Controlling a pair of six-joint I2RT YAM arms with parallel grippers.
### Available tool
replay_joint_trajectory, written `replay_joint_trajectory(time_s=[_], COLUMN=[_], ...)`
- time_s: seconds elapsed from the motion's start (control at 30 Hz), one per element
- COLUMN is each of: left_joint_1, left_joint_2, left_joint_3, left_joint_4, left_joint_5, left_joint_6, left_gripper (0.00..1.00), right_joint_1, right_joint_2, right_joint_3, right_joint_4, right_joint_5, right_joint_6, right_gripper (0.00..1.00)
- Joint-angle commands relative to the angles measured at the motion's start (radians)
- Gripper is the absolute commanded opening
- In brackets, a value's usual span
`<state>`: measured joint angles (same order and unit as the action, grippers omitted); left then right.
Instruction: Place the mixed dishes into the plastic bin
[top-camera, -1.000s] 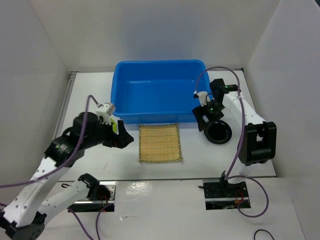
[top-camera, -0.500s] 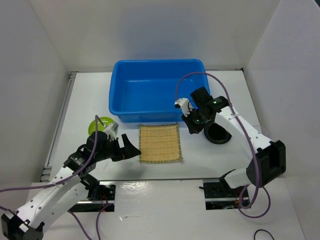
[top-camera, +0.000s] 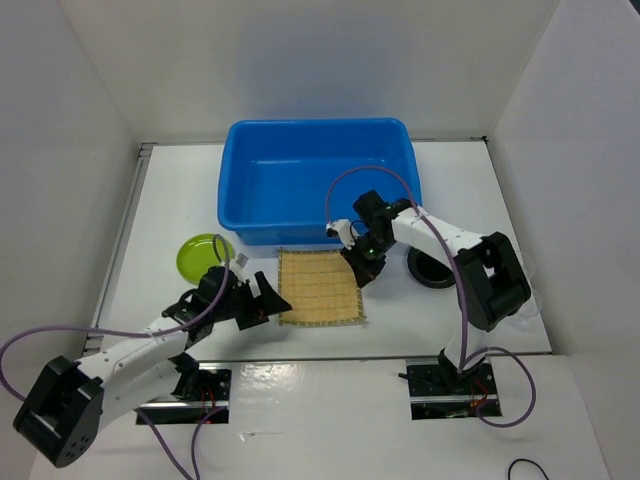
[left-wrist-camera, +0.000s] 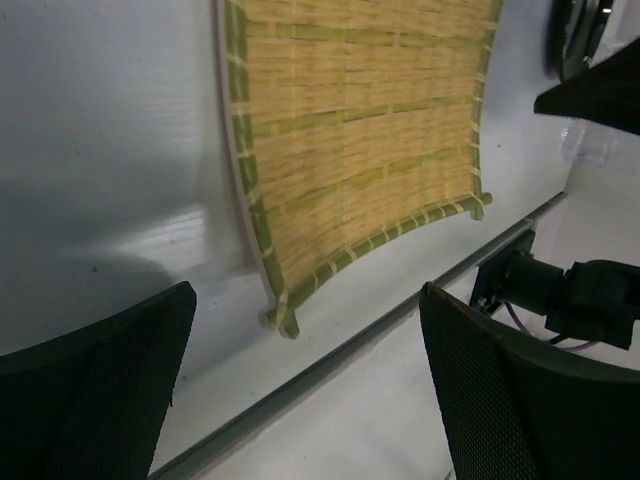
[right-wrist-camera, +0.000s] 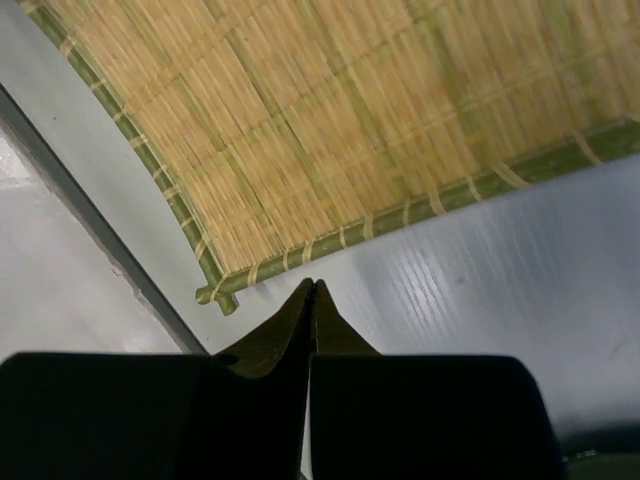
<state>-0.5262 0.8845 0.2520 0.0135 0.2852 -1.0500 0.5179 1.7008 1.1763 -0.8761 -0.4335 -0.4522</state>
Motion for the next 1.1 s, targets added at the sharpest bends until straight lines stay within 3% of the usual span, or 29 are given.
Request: replay_joint_trajectory(time_s=[0.0,0.5,0.73,0.87,0.9,1.0,1.03,1.07], left_joint_1=[0.000,0.000,0.000,0.000,0.000,0.000,0.000,-0.009], left_joint_2=[0.089,0.591,0.709,0.752,0.752,0.752,0.752,0.734], left_joint_3=[-0.002,0.070,0.070,0.070,0.070,0.070,0.070,0.070], left_joint_4=[0.184,0.477,0.686,0.749,0.749,0.749,0.749,0.726], left_joint_5=[0.009,0.083,0.129,0.169,0.169,0.178,0.178,0.178], left_joint_6=[-0.027,-0.007,-0.025,-0.025,-0.025,-0.025,-0.025,-0.025], left_gripper=[0.99,1.00,0.96,0.74,0.58,0.36,0.21,0.15], right_joint_1=[0.030,0.119,0.119,0.119,0.119,0.119,0.119,0.119], right_joint_2=[0.002,0.198,0.260,0.269,0.269,0.269,0.269,0.255], right_joint_3=[-0.027,0.022,0.040,0.040,0.040,0.040,0.040,0.040], right_joint_4=[0.069,0.054,0.043,0.034,0.034,0.034,0.034,0.025], right_joint_5=[-0.086,-0.005,0.006,0.006,0.006,0.006,0.006,-0.007], right_joint_6=[-0.037,0.018,0.043,0.043,0.043,0.032,0.032,0.023], right_gripper=[0.00,0.00,0.00,0.00,0.00,0.00,0.00,0.00])
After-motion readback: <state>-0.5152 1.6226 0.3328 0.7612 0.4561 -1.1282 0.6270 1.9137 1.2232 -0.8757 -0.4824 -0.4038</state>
